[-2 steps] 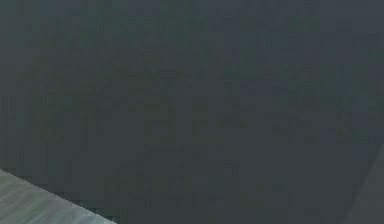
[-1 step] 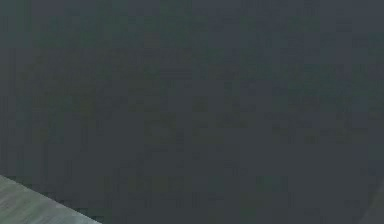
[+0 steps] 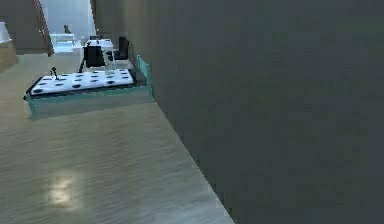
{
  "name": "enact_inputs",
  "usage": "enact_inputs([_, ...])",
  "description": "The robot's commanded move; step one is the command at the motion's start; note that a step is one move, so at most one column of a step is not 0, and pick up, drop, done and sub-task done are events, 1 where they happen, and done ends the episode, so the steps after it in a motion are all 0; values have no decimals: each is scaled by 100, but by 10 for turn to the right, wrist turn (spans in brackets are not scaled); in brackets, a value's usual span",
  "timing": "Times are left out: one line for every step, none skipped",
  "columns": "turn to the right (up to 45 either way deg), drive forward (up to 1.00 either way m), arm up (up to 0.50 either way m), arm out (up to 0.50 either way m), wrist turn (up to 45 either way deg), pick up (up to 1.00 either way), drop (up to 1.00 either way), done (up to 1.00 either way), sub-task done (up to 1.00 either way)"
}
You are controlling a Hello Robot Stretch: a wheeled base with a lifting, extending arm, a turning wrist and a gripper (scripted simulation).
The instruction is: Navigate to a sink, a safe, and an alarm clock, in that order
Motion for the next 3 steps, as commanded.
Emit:
enact_inputs([-420,0,0,0,0,0,0,0,0])
enact_inputs([0,100,0,0,0,0,0,0,0])
enact_inputs([-30,0,0,0,0,0,0,0,0])
